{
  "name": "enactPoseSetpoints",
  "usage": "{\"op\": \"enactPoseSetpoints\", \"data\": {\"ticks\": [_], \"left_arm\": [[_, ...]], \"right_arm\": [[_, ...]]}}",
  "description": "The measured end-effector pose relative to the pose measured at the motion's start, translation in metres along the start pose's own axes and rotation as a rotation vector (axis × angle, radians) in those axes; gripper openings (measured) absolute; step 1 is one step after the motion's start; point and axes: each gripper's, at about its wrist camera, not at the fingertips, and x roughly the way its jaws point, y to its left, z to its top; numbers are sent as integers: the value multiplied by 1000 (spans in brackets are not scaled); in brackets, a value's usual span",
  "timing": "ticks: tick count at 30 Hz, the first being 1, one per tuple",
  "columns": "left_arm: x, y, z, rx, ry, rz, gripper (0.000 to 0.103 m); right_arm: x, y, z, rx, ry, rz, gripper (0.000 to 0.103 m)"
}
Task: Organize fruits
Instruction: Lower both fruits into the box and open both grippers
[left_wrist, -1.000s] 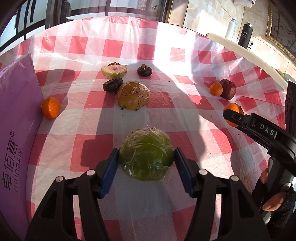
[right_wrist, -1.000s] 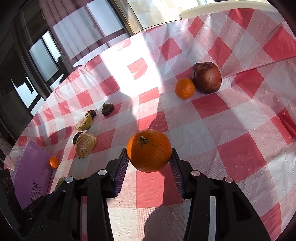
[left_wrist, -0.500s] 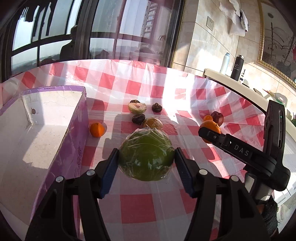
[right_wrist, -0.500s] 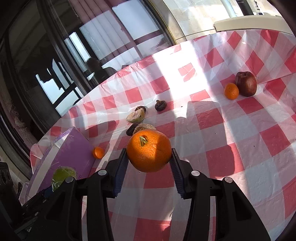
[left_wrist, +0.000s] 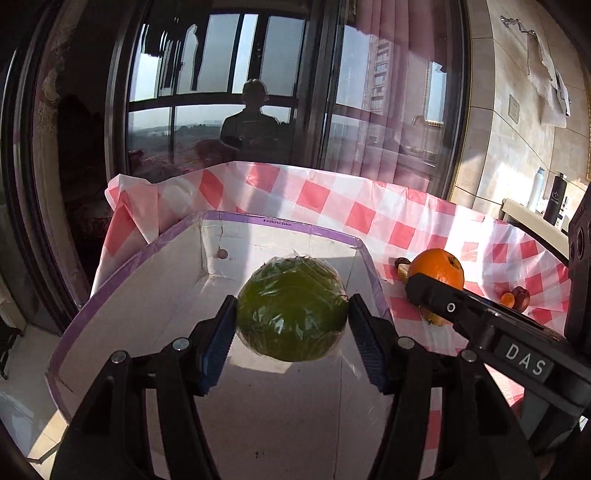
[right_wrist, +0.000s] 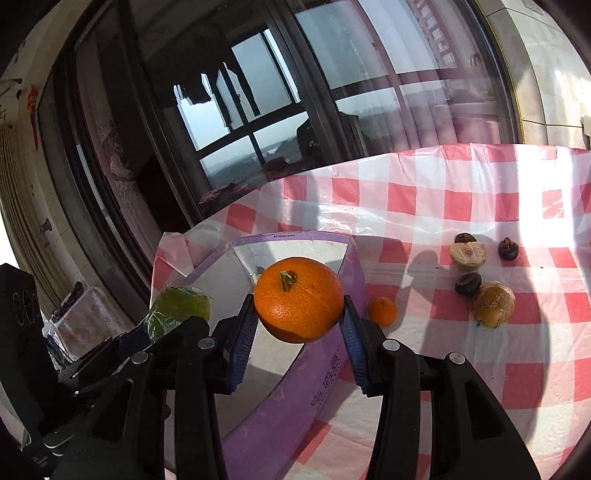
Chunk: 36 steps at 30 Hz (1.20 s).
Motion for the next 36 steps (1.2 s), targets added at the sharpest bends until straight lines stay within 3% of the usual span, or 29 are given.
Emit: {"op": "enactPoseSetpoints", "data": {"ticks": [2,4,6,10,15,20,24,28,36], "left_arm": [[7,20,4,-18,30,24,61],[16,37,8,-14,79,52,61],[30,52,9,-10,139,90,61],[50,80,9,-11,292,84,61],[75,78,-2,50,509,21,62],[84,73,-7,91,585,49,65],[83,79,-7,53,590,6,70],[81,83,-9,21,593,-15,74],[78,93,-8,-86,570,-34,80]], "right_arm": [[14,16,-1,-40,35,7,46],[31,37,-2,-130,83,-40,46],[53,53,-2,-205,169,-86,46],[93,65,-8,-291,359,-160,46],[127,85,-32,-512,513,-355,46],[136,84,-46,-620,603,-423,50],[137,84,-46,-611,607,-399,55],[133,83,-35,-522,588,-273,71],[105,77,-25,-409,407,-175,74]]}}
